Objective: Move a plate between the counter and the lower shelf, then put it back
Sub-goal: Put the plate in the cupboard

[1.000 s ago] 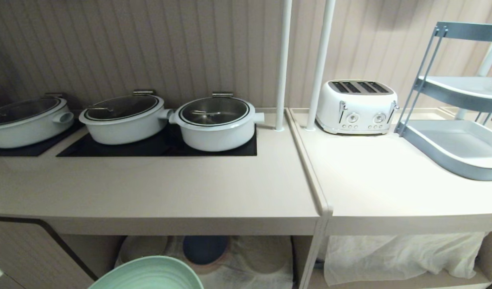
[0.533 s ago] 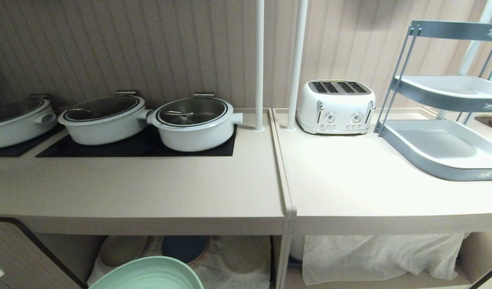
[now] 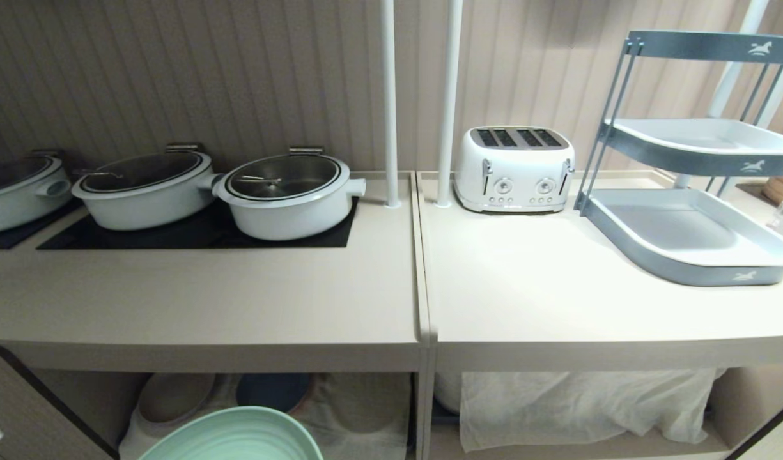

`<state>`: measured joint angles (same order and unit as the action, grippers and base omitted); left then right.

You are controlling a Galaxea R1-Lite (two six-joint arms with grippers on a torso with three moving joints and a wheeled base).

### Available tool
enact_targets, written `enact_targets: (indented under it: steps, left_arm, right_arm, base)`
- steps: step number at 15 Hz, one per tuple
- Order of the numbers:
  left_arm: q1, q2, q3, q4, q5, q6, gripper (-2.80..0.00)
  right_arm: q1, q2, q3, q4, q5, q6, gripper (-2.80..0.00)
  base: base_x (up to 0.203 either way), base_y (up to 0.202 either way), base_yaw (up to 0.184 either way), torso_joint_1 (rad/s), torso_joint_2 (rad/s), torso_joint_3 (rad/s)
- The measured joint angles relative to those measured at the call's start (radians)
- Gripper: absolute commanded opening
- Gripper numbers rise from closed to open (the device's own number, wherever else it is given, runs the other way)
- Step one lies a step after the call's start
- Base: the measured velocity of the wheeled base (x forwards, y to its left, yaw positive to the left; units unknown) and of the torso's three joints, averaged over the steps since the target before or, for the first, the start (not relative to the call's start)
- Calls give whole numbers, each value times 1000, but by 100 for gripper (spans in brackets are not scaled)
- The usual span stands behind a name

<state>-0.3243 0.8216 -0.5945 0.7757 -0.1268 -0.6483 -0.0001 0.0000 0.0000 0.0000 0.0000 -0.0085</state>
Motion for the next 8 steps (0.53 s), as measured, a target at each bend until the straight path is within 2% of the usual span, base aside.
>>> enact_targets:
  steps: [8]
  left_arm:
    - [0, -23, 1, 9, 4, 1, -280]
  right_arm:
    - [0, 0, 0, 0, 0, 0, -280]
  base:
    - [0, 0, 0, 0, 0, 0]
